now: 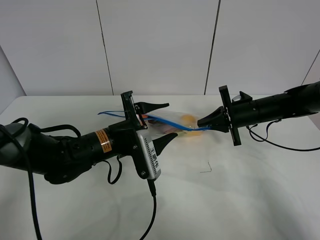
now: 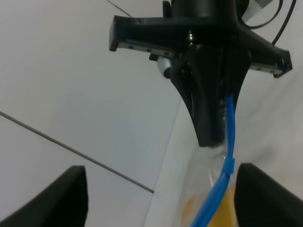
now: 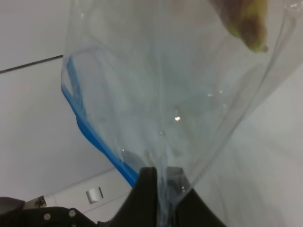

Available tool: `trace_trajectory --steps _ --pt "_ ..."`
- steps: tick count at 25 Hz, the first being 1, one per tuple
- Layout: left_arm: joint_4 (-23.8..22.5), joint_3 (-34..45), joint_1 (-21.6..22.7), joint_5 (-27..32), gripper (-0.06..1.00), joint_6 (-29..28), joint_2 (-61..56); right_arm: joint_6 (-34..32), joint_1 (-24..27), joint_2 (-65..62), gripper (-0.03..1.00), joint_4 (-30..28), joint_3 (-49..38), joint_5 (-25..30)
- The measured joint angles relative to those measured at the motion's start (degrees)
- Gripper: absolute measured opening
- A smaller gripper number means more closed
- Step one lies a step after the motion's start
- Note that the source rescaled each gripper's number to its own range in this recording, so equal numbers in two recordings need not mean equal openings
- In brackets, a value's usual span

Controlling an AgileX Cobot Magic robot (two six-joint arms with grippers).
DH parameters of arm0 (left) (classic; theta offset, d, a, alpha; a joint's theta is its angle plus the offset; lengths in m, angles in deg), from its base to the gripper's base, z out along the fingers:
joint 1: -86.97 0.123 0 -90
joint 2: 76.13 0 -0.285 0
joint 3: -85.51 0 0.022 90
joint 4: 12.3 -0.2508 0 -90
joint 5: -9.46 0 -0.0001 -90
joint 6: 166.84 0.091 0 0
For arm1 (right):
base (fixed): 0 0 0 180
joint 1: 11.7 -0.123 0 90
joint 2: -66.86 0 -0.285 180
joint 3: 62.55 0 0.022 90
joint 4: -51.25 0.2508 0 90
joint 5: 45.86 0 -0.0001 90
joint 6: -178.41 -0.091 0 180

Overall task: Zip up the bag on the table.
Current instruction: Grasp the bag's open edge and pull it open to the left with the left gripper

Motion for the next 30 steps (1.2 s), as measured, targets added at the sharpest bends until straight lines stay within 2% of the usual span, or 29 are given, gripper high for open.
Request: trace_trajectory --steps 4,7,11,16,20,23,27,30 --pt "-0.1 -3.3 0.0 0.4 1.00 -3.2 0.0 0.0 0.0 0.0 0.00 0.0 0.0 0.0" --pt "-0.1 -6.2 0.0 3.8 1.00 -4.2 0.6 0.0 0.0 0.0 0.00 0.0 0.0 0.0" --pt "-0.7 -7.7 -0.8 6.5 1.00 -3.7 3.2 0.0 0.0 0.0 0.00 0.0 0.0 0.0" --pt "-0.6 -9.8 -5.6 6.6 1.00 4.6 8.3 0.0 0.0 0.0 0.00 0.0 0.0 0.0" --pt "4.3 -11.8 -7.3 4.3 1.00 13.4 13.6 0.0 0.0 0.0 0.00 0.0 0.0 0.0" --pt "7.7 -12.5 -7.3 2.8 1.00 14.9 15.7 0.0 0.0 0.0 0.00 0.0 0.0 0.0" --pt "8.7 -12.8 -7.3 0.5 0.99 15.2 15.9 0.0 0.0 0.0 0.00 0.0 0.0 0.0" --pt "9.7 -12.8 -7.3 0.4 0.85 15.2 16.0 0.0 0.0 0.0 0.00 -0.1 0.0 0.0"
